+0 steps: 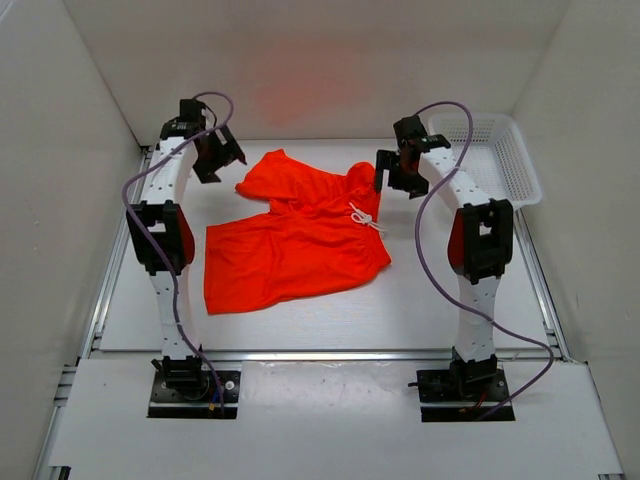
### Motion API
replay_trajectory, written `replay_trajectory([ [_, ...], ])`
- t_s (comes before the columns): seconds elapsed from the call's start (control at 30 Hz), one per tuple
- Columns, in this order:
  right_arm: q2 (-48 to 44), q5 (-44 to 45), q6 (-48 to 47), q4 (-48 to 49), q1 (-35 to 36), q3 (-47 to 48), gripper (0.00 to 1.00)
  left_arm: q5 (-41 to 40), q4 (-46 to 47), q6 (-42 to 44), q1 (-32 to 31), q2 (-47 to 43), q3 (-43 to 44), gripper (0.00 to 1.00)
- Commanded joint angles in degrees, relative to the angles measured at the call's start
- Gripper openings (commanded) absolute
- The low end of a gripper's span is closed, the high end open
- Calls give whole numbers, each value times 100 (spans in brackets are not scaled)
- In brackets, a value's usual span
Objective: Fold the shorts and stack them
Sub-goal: Flatten the shorts out
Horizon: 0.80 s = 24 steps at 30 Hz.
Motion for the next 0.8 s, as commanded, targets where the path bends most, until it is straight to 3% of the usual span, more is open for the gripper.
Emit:
replay_trajectory([
  [0.0,-1037,-204,248,357,-26,-589,100,-811,-206,187,-74,-1605,-901,100],
  [0.17,-2370,-774,809,805,-26,-2724,100,-1357,-320,-84,-74,-2934,-3185,96],
  [0.2,-2574,-993,941,920,-95,-3084,100,-1358,-372,-364,-74,-3145,-4016,96],
  [0.3,-3304,-1861,1521,1524,-253,-4560,99,-1113,-250,-970,-21,-4015,-5634,96],
  [0.43,-3973,-2585,2110,2264,-254,-5951,95,-489,153,-1289,-99,-4640,-6991,99],
  [0.57,-3974,-2815,2409,2765,-201,-6532,93,-268,426,-1350,-258,-4563,-7478,99],
  [0.77,-3316,-2702,2348,3021,-18,-6225,90,-207,875,-1211,-311,-4018,-7497,96],
])
